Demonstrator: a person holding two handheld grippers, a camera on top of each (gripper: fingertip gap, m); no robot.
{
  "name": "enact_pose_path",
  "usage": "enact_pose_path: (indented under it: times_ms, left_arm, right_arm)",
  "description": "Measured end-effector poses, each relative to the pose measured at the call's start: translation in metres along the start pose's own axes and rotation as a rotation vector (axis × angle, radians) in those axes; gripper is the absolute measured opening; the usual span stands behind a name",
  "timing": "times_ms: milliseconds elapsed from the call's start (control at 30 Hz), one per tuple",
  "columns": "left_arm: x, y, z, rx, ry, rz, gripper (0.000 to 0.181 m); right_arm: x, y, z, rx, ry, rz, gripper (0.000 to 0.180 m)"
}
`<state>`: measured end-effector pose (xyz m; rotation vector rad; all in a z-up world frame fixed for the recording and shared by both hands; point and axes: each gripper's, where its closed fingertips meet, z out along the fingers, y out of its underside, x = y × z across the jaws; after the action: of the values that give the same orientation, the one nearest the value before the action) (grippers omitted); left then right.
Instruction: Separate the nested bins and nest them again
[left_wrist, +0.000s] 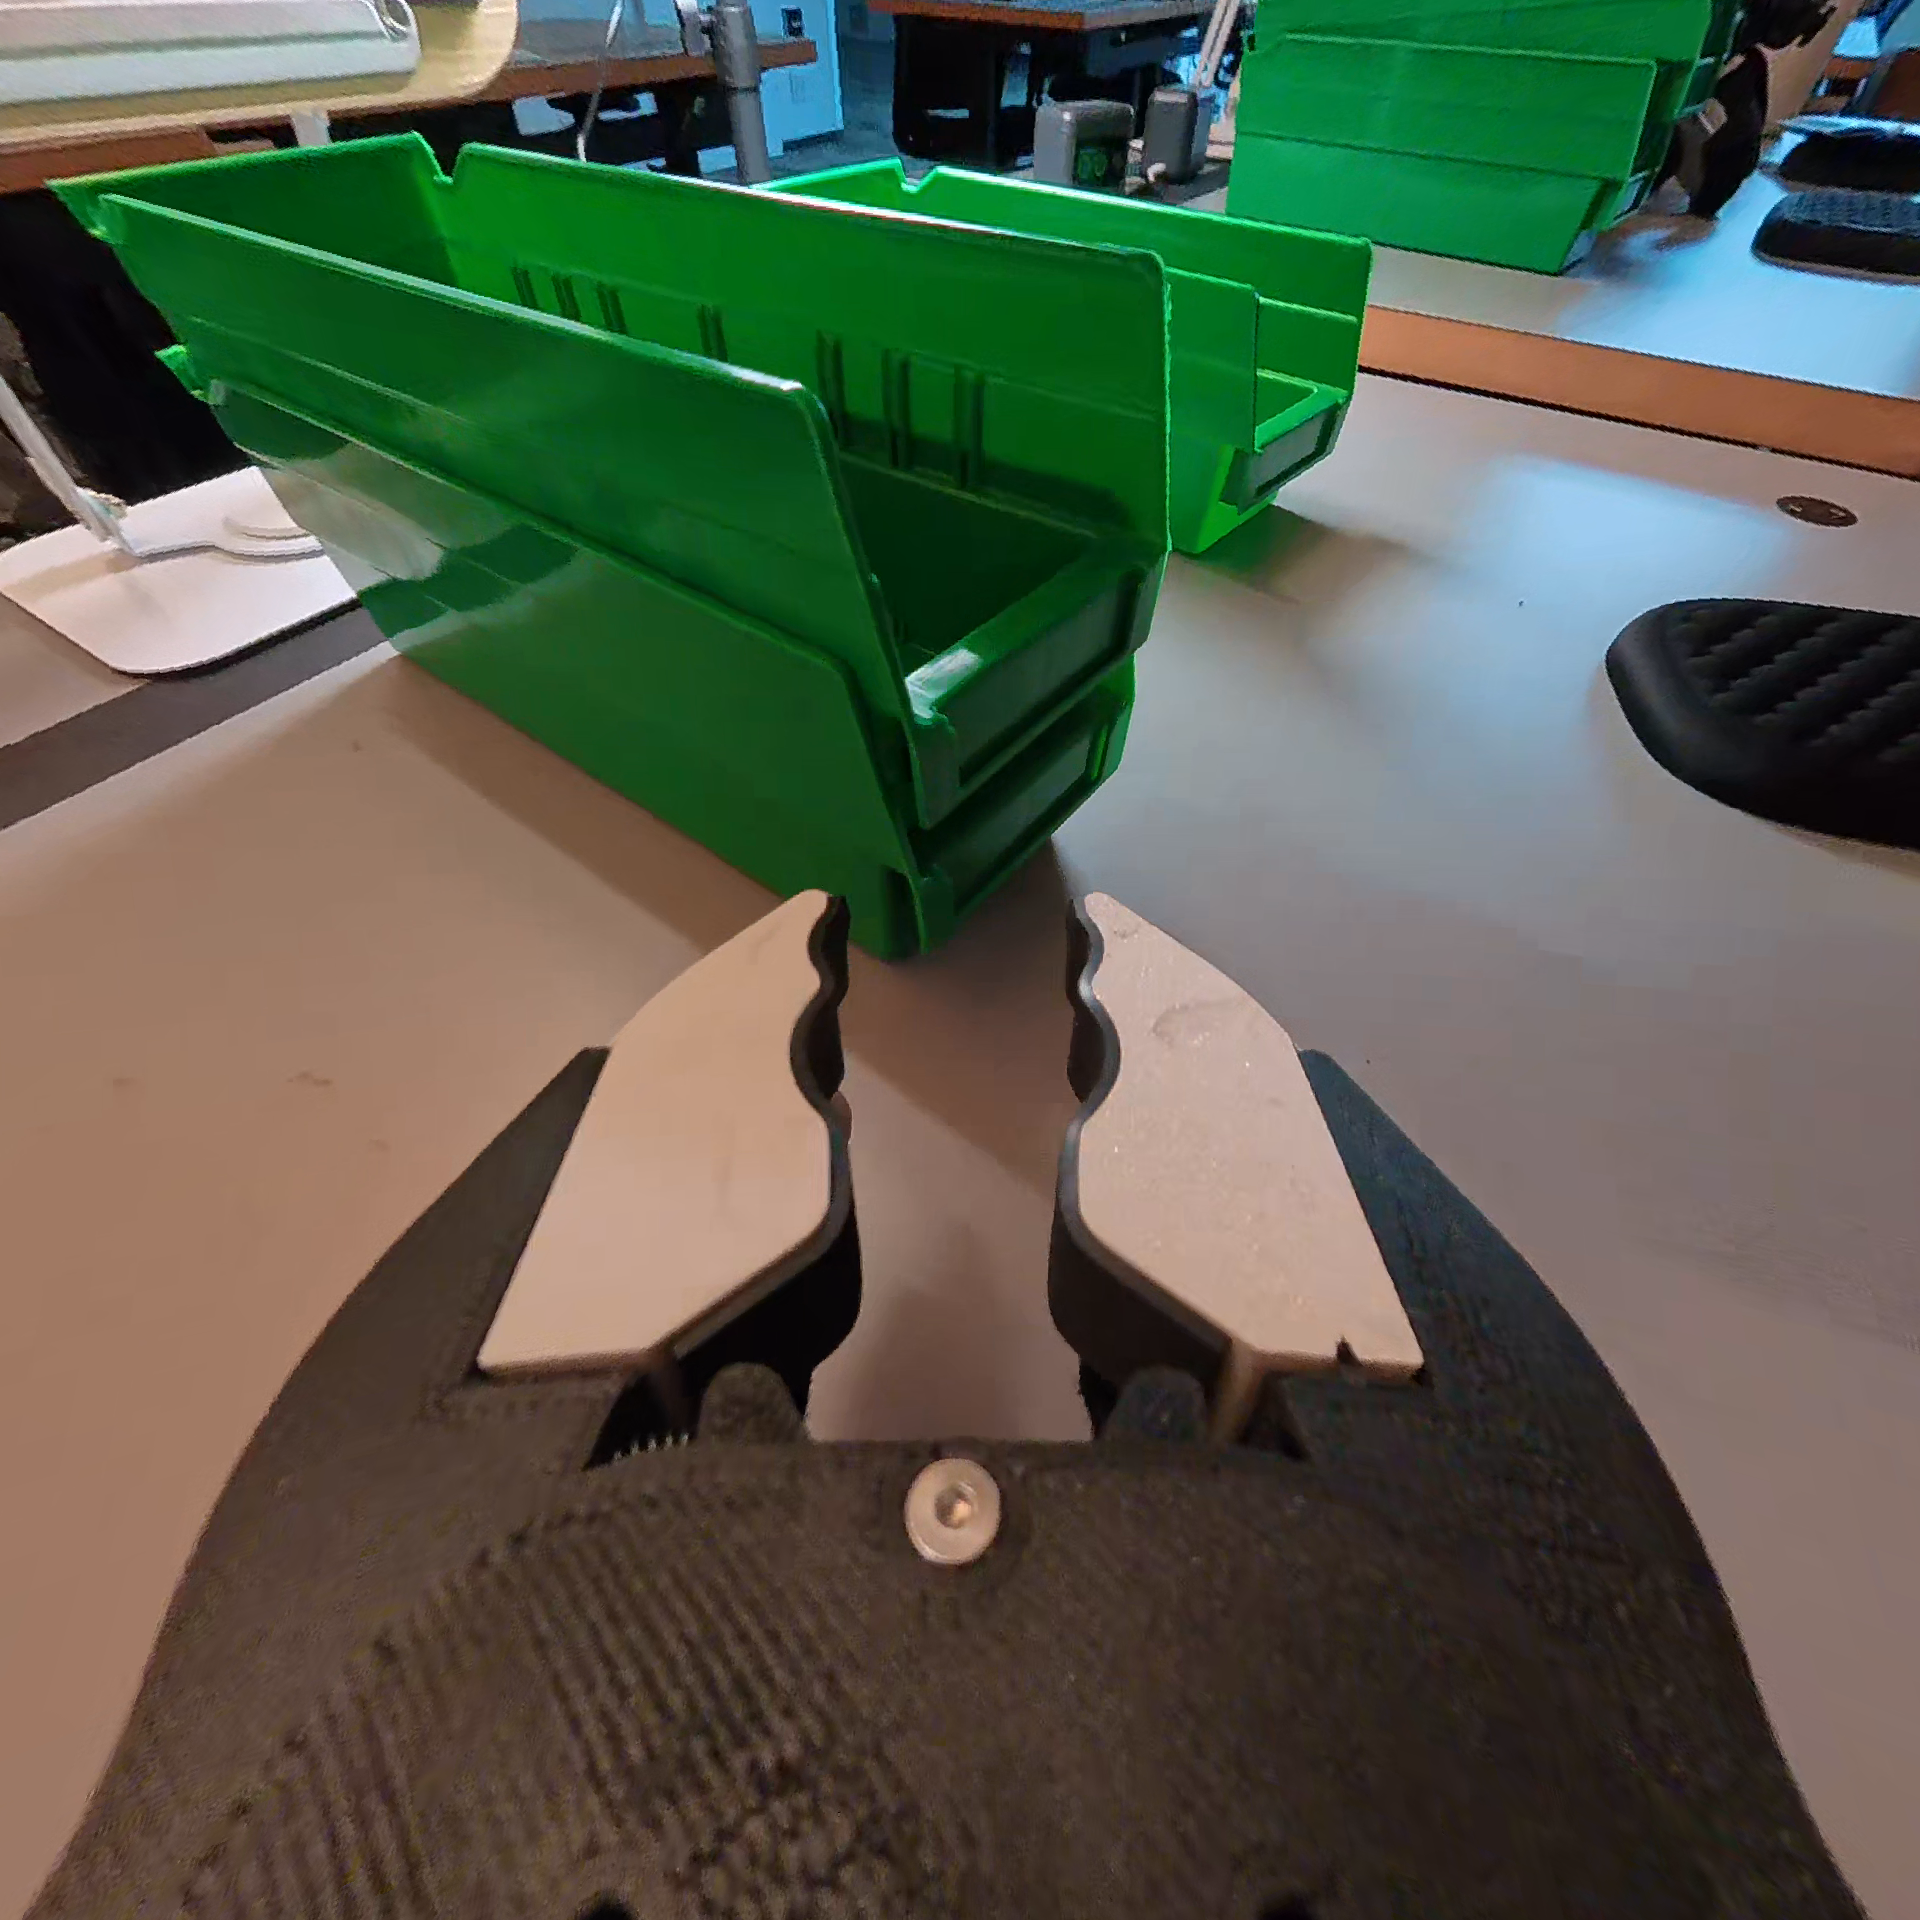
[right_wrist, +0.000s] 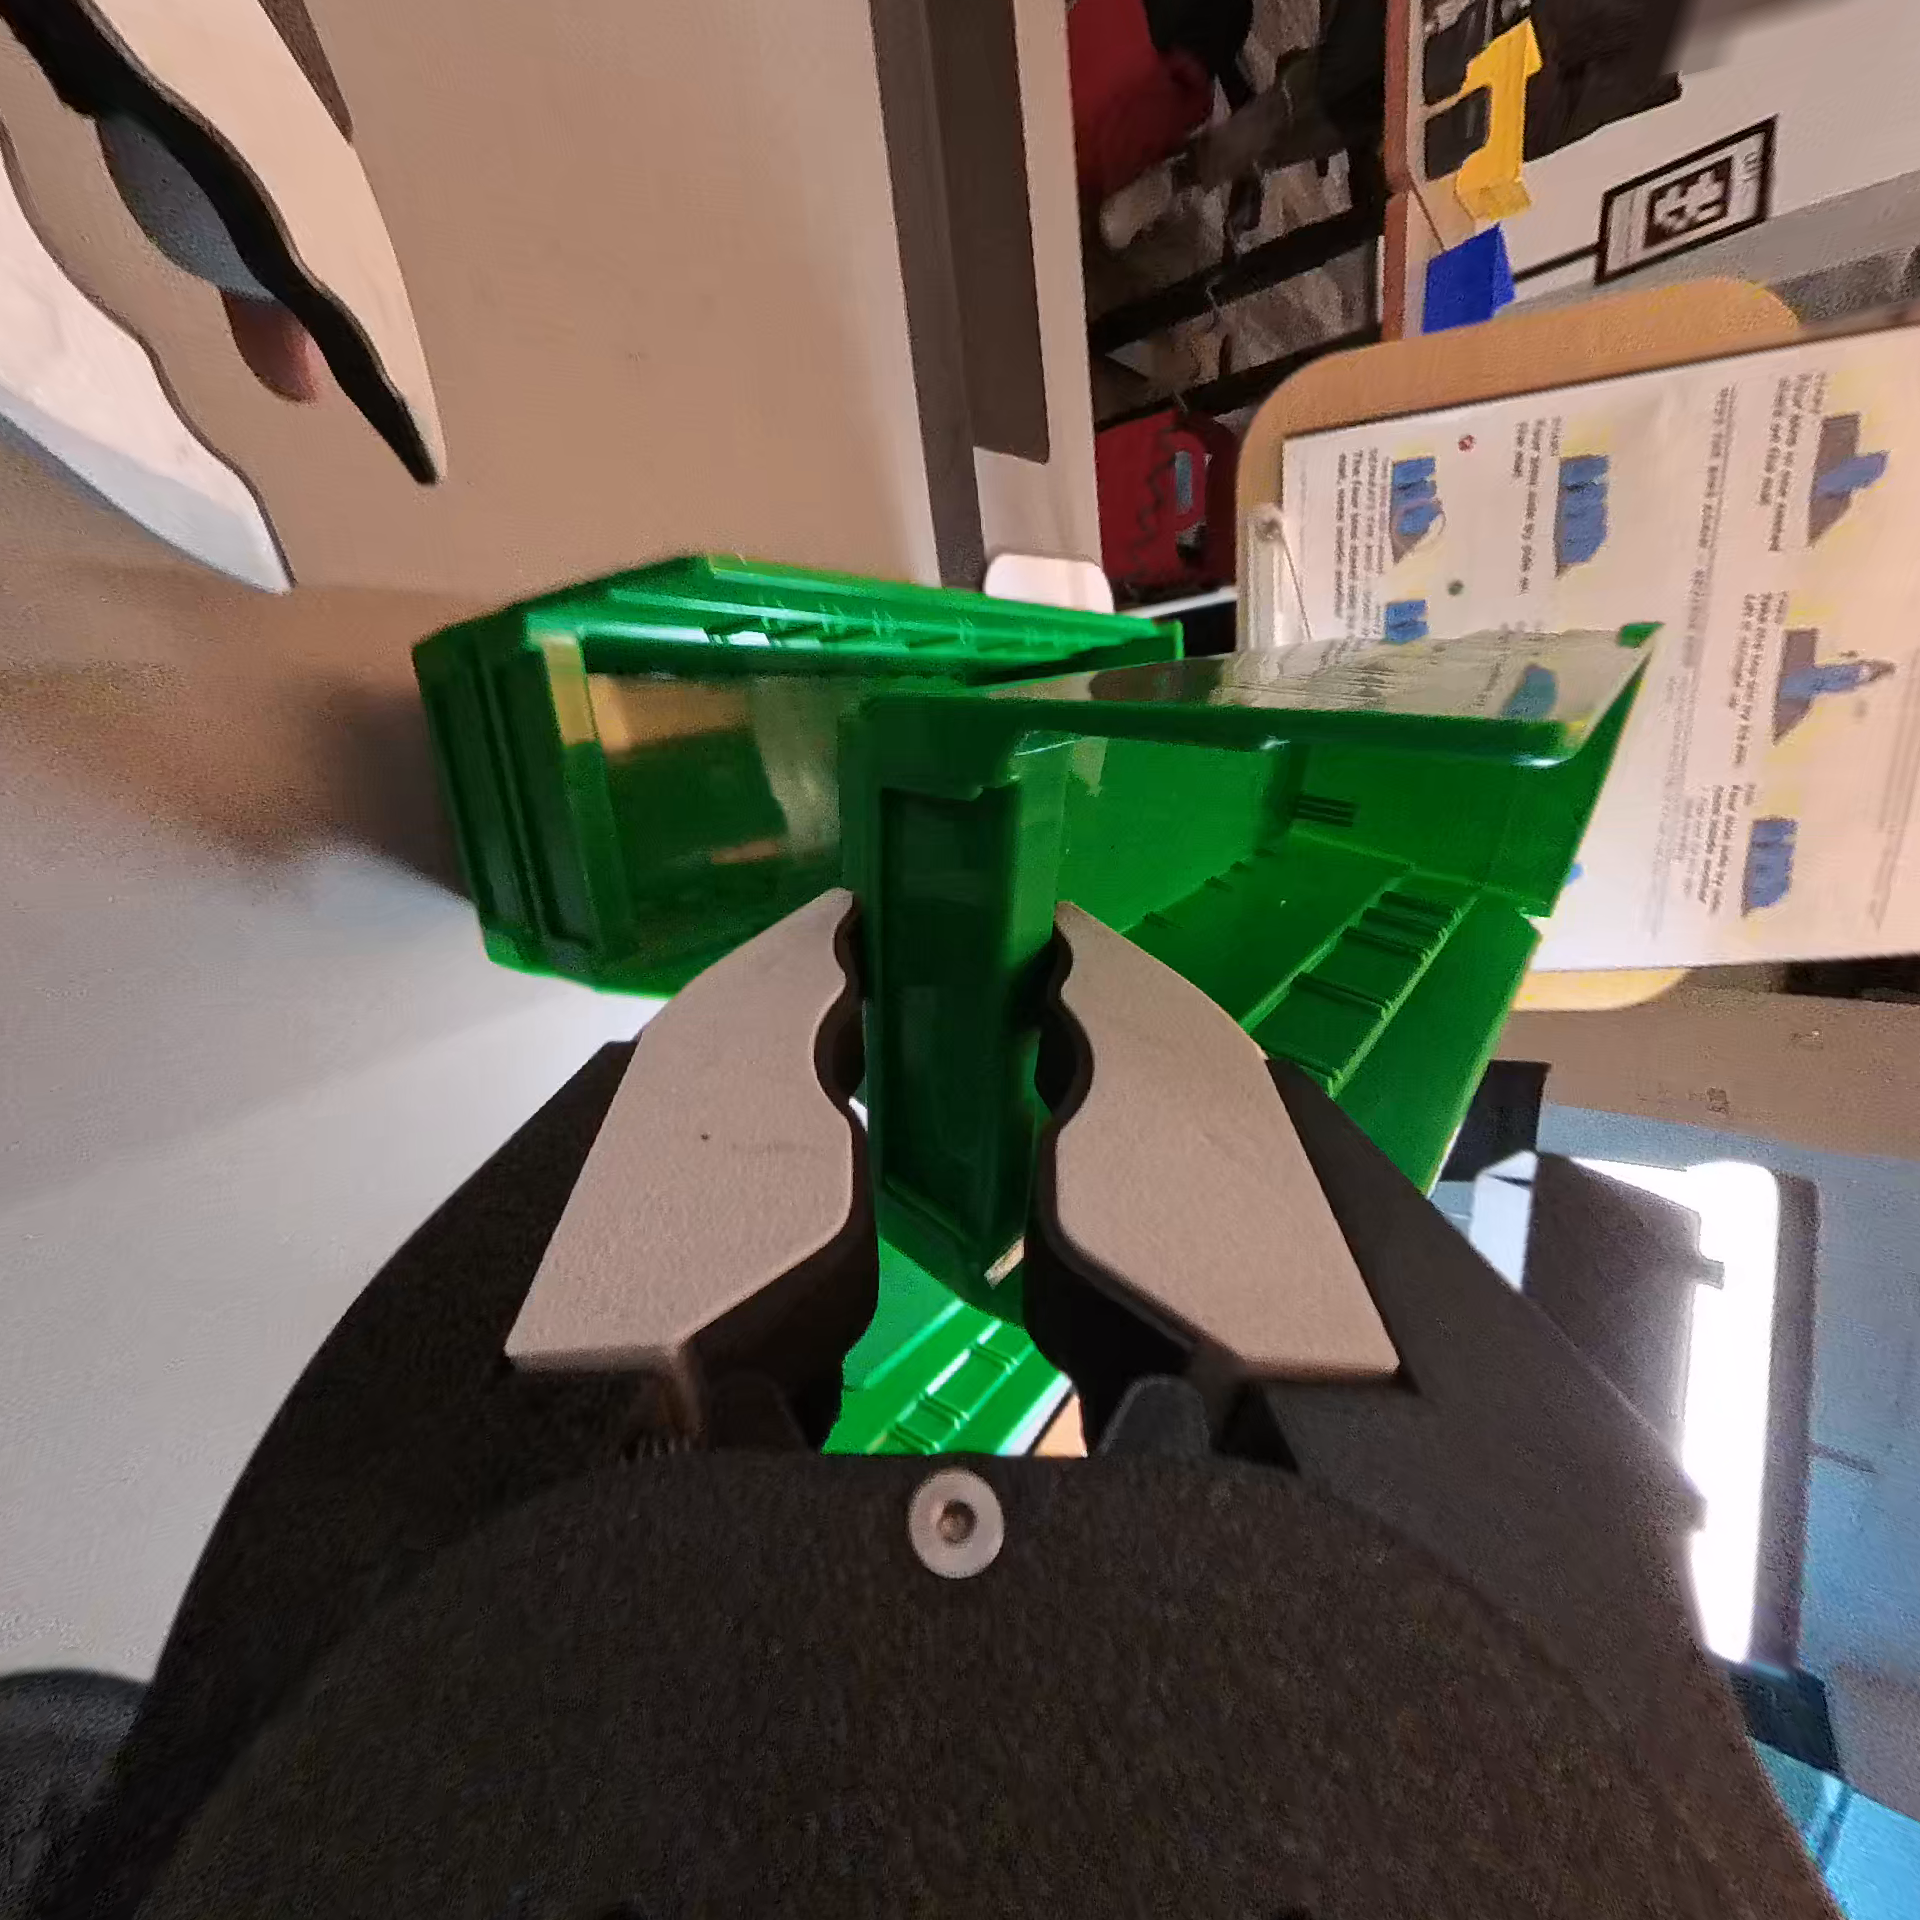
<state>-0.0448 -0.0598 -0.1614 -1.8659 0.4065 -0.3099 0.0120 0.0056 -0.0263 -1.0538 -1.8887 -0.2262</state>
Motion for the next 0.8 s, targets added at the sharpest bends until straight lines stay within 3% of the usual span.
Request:
enact_pose_path:
  times_ms: [167, 300, 500, 633, 800]
  left_arm:
    - [-0.009, -0.008, -0.012, 0.057, -0.052, -0.015, 0.045]
    - [-0.013, -0.015, -0.018, 0.088, -0.076, -0.016, 0.048]
    - [-0.013, -0.017, -0.020, 0.097, -0.085, 0.000, 0.048]
    - [-0.012, -0.016, -0.019, 0.093, -0.082, 0.003, 0.048]
    - [-0.010, -0.011, -0.016, 0.073, -0.075, 0.011, 0.049]
  right_arm:
    - [-0.030, -0.017, 0.033, -0.063, -0.071, 0.015, 0.030]
    - [-0.047, -0.006, 0.056, -0.171, -0.089, -0.020, 0.030]
    - [-0.075, 0.005, 0.083, -0.193, -0.143, -0.085, 0.030]
    - [-0.076, 0.005, 0.087, -0.151, -0.126, -0.106, 0.031]
    - [-0.081, -0.009, 0.063, -0.021, -0.159, -0.063, 0.049]
